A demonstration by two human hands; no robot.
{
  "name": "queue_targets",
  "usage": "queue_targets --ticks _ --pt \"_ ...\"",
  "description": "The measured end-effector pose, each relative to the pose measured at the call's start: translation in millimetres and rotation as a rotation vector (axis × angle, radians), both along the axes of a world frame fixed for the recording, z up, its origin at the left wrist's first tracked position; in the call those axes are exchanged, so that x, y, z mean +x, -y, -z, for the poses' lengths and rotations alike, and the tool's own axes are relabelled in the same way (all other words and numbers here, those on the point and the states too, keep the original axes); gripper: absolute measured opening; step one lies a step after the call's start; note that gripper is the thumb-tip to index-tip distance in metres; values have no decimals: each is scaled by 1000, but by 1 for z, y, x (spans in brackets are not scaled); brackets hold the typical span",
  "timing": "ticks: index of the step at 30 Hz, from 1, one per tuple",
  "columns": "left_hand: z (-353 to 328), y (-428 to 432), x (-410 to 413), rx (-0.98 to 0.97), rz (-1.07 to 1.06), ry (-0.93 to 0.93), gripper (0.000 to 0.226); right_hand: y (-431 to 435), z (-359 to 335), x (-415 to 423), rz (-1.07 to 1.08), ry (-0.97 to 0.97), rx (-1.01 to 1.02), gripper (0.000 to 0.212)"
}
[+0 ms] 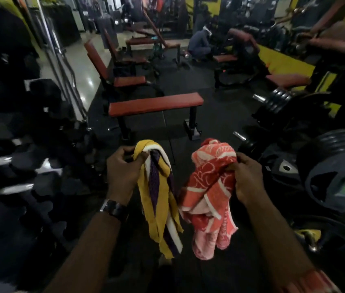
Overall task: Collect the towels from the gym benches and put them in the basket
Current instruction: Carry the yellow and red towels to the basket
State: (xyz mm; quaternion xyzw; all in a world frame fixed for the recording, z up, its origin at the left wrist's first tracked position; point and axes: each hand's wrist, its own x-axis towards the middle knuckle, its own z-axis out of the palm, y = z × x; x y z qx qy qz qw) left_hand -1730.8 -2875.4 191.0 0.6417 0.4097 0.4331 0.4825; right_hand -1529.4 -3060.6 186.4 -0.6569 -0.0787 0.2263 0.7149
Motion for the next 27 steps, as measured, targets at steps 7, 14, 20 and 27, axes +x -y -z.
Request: queue_targets --ticks 7,14,20,27 --pt "10 -150 143 -36 105 34 20 -135 1 123 64 45 79 42" --pt "-10 -279 304 2 262 -12 21 -238 -4 260 170 85 106 49" --pt "14 -373 460 39 348 -45 22 -319 23 405 258 49 100 41" --pt "6 -475 632 -29 339 -64 27 -434 11 577 198 1 86 39"
